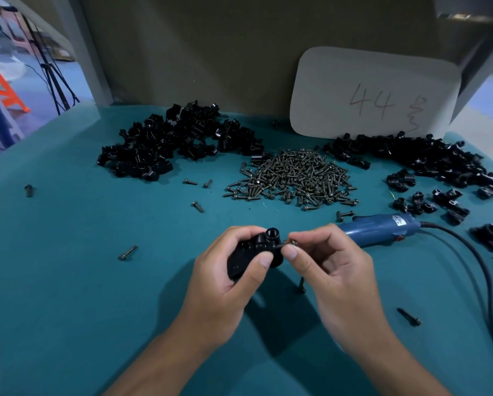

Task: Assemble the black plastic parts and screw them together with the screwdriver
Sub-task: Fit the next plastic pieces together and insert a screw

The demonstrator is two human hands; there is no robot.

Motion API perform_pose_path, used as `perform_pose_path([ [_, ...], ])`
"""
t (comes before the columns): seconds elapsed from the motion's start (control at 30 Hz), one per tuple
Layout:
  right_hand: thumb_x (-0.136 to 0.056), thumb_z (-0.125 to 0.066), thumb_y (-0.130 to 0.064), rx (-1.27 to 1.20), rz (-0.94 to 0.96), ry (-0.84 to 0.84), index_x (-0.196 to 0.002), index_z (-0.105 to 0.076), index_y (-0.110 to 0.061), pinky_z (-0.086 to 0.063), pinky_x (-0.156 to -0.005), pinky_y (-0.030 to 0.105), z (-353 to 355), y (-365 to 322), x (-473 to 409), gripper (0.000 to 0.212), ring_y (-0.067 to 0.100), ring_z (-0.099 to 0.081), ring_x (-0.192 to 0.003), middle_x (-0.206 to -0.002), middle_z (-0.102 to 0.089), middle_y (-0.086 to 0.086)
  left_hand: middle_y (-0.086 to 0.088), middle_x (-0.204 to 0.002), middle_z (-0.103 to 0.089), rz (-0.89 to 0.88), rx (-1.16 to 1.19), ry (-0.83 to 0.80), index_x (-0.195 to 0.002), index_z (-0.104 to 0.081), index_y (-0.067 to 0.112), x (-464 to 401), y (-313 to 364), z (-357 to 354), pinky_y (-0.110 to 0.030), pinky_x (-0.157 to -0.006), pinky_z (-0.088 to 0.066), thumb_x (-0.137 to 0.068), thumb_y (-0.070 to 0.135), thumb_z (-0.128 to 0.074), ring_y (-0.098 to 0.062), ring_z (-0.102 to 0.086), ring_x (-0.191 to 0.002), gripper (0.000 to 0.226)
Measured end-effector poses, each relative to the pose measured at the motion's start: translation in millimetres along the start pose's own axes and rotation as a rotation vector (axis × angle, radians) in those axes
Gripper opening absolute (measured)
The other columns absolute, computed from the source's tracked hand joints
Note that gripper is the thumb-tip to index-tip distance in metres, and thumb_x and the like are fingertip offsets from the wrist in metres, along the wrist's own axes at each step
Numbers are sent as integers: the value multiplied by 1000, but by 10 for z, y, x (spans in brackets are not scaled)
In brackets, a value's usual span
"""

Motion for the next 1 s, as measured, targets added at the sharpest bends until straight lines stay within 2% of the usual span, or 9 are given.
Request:
perform_pose_path([
  [0.2,-80,-81,-43,240,117,-1,-90,-74,-36,-55,-78,30,-5,-85,18,14,18,-70,-91,-94,-72,-7,6,-102,-72,15,36,-12,-110,-64,40,10,-28,-18,-28,-78,-58,-89,45,-62,-21,-73,-90,22],
  [0.3,-85,-75,-38,355,163,-45,-91,-75,-37,-53,-77,27,11,-124,-8,6,17,-68,-94,-95,-70,-13,1,-100,-72,30,80,-5,-109,-65,38,8,-36,-20,-35,-73,-61,-89,43,-63,-24,-74,-81,21],
  [0.37,-88,-70,-35,434,220,-54,-94,-74,-38,-50,-75,21,10,-162,-8,7,14,-67,-92,-94,-68,-14,3,-100,-73,27,54,-3,-110,-64,38,4,-35,-14,-30,-75,-59,-89,44,-62,-21,-74,-82,21],
  [0.5,-90,-69,-32,584,327,-29,-94,-75,-27,-42,-71,10,2,-199,8,8,5,-61,-82,-88,-62,-12,6,-99,-72,29,2,-26,-111,-63,41,7,-49,-22,-28,-75,-58,-90,47,-61,-19,-73,-84,23],
  [0.6,-95,-67,-32,671,388,-43,-92,-73,-20,-40,-75,7,-9,-187,9,13,0,-56,-84,-91,-56,-11,6,-100,-71,30,-22,-40,-112,-63,41,9,-65,-31,-41,-77,-60,-90,49,-61,-22,-71,-87,23],
  [0.7,-104,-50,-33,728,411,-95,-91,-62,-19,-38,-80,11,-39,-144,7,23,6,-53,-91,-95,-49,-10,7,-102,-70,27,-48,-57,-112,-62,43,14,-69,-54,-49,-79,-58,-90,50,-61,-24,-71,-90,23],
  [0.8,-110,-35,-35,831,387,-141,-86,-51,-24,-37,-79,21,-76,-92,1,31,12,-49,-87,-91,-43,-12,11,-105,-69,12,-66,-83,-112,-61,45,18,-51,-83,-48,-82,-58,-92,48,-60,-22,-70,-93,21],
  [0.93,-109,-27,-45,847,340,-105,-73,-37,-28,-32,-66,18,-84,-116,-11,41,9,-42,-69,-70,-37,-13,13,-108,-68,15,-69,-116,-114,-61,42,14,-51,-102,-43,-85,-57,-92,48,-60,-19,-69,-99,22],
  [1.0,-108,-29,-46,783,306,-110,-68,-36,-28,-30,-59,20,-84,-106,-7,45,10,-45,-64,-65,-42,-11,13,-109,-69,24,-53,-129,-114,-62,41,12,-50,-109,-33,-87,-56,-91,49,-63,-16,-68,-102,24],
])
Point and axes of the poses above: each hand's wrist, its own x-axis away from the middle knuckle, its own z-axis out of the back of the hand, y = z × x, the point moved 7 cm from there along -x, towards the middle knuckle
